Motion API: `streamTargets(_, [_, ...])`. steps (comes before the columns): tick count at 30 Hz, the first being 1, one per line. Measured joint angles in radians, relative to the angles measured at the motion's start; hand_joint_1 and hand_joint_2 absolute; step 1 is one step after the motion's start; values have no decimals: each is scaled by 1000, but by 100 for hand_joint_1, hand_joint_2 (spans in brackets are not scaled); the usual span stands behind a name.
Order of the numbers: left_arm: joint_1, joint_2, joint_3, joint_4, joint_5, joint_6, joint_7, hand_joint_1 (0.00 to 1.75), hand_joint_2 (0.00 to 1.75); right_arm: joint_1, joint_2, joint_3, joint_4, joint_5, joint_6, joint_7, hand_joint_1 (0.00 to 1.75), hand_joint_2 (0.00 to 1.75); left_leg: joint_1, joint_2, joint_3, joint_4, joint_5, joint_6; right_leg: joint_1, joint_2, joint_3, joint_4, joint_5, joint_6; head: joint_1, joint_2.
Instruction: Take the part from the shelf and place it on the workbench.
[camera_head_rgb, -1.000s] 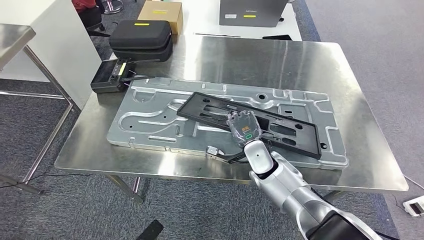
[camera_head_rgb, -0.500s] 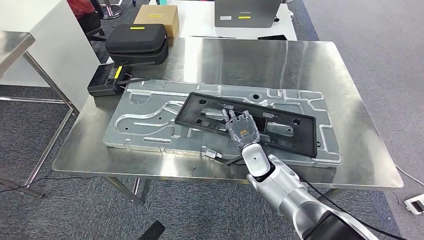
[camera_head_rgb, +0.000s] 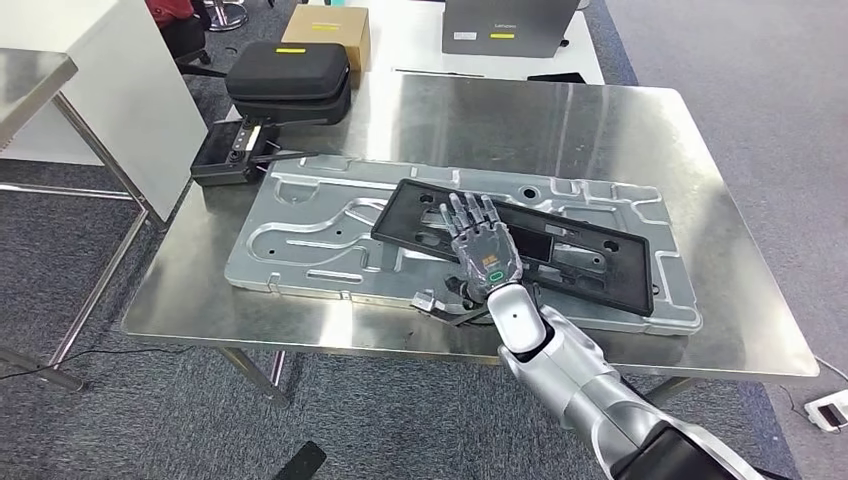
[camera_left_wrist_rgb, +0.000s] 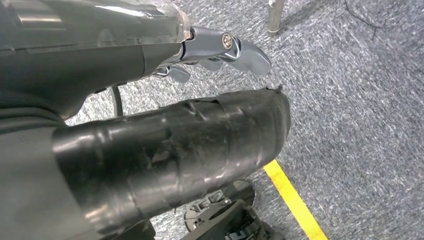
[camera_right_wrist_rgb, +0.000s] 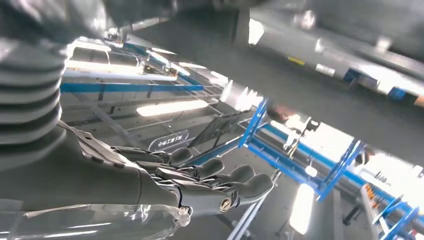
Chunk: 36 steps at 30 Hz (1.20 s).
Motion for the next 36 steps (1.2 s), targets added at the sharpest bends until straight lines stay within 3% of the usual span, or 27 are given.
streamTargets(2, [-1, 0, 0, 0, 4, 2, -1, 0, 0, -4, -4, 0, -17, -2, 2, -5, 0, 0, -2, 1, -3, 0, 1, -7, 8, 0, 34, -76, 18, -9, 0, 0])
streamTargets(6, [2, 0, 1, 0, 15, 12, -4, 0, 0, 3, -18, 0, -62, -7, 32, -22, 0, 0, -1, 1, -9, 13, -13, -27, 4, -2, 44, -99, 23, -22, -1, 0])
streamTargets(7, [2, 0, 1, 0, 20, 14, -6, 0, 0, 5, -22, 0, -78, -9, 45, -27, 0, 0, -1, 1, -23, 45, -34, -32, 0, -3, 48, -106, 27, -27, -1, 0])
streamTargets(10, [7, 3, 1, 0, 34, 20, -12, 0, 0, 20, -38, 0, -124, -18, 82, -46, 0, 0, 2, 2, -107, 225, -119, -42, -1, -3, 50, -108, 28, -34, -2, 0])
streamTargets(11, [9, 4, 1, 0, 38, 22, -13, 0, 0, 30, -47, 0, -140, -22, 90, -52, 0, 0, 3, 2, -127, 264, -126, -45, -1, -4, 50, -107, 28, -34, -2, 0])
streamTargets(12, [13, 5, 2, 0, 42, 24, -14, 0, 0, 42, -60, 0, -160, -26, 96, -56, 0, 0, 5, 2, -129, 262, -112, -47, -2, -4, 50, -105, 26, -33, -2, 0])
streamTargets(13, [15, 7, 4, 0, 46, 27, -16, 0, 0, 55, -75, 0, -185, -33, 99, -58, 0, 0, 7, 2, -111, 224, -82, -48, -3, -3, 50, -101, 24, -31, -2, 0])
streamTargets(14, [17, 9, 6, 0, 51, 31, -17, 0, 0, 69, -94, 0, -215, -42, 101, -61, 0, 0, 9, 3, -80, 159, -45, -49, -4, -3, 50, -96, 20, -27, -2, 0])
streamTargets(16, [20, 11, 11, 0, 65, 45, -18, 0, 0, 110, -147, -7, -300, -77, 89, -64, 0, 0, 9, 1, -22, 43, -6, -43, -1, -3, 46, -85, 11, -16, -1, 0])
streamTargets(17, [22, 11, 15, 0, 72, 56, -18, 0, 0, 141, -180, -17, -353, -101, 77, -67, 0, 0, 8, -1, -7, 16, -3, -38, 1, -4, 46, -81, 8, -10, -1, 0])
streamTargets(21, [43, 11, 29, 0, 91, 96, -15, 0, 0, 337, -316, -117, -621, -228, -7, -108, 0, 0, 7, -7, 0, 3, -5, -9, -1, -7, 47, -73, -8, 13, 0, 0])
streamTargets(23, [48, 11, 34, 0, 97, 113, -15, 0, 0, 459, -364, -194, -766, -298, -80, -147, 0, 0, 10, -9, 3, -2, -4, 3, -4, -5, 15, 3, -58, 22, 0, 0])
streamTargets(25, [54, 11, 41, 0, 102, 130, -13, 0, 0, 584, -386, -278, -906, -356, -155, -188, 0, 0, 9, -10, 3, -2, -6, 8, -5, -3, -48, 133, -120, 28, 0, 0])
streamTargets(26, [57, 11, 45, 0, 105, 138, -12, 0, 0, 641, -388, -316, -971, -379, -185, -212, 0, 0, 8, -9, 3, -1, -7, 9, -6, -3, -72, 180, -134, 29, 0, 0])
streamTargets(27, [60, 11, 49, 0, 108, 145, -11, 0, 0, 691, -384, -348, -1030, -399, -204, -238, 0, 0, 7, -8, 4, -1, -8, 10, -6, -3, -80, 191, -128, 29, 0, 0])
streamTargets(28, [61, 11, 52, 0, 110, 152, -10, 0, 0, 735, -376, -380, -1087, -418, -216, -269, 0, 0, 7, -7, 5, -1, -10, 9, -7, -3, -65, 161, -104, 27, 0, 0])
streamTargets(30, [61, 10, 56, 0, 113, 163, -8, 0, 0, 803, -348, -446, -1190, -457, -229, -336, 0, 0, 6, -6, 8, -1, -13, 5, -6, -3, 6, 21, -41, 19, 0, 0])
streamTargets(32, [61, 8, 58, 0, 113, 170, -6, 0, 0, 846, -312, -503, -1266, -503, -235, -403, 0, 0, 2, -6, 12, 0, -16, -3, -1, -3, 56, -76, -12, 10, 0, 0])
streamTargets(34, [61, 8, 59, 0, 113, 175, -3, 0, 0, 880, -271, -551, -1321, -563, -237, -475, 0, 0, 1, -6, 15, -3, -16, -15, 4, -2, 61, -87, -10, 2, 0, 0])
streamTargets(36, [62, 7, 63, 0, 114, 180, -1, 0, 0, 911, -219, -597, -1369, -645, -239, -553, 0, 0, 1, -4, 14, 5, -27, -26, -1, -3, 65, -92, -5, -11, 0, 0])
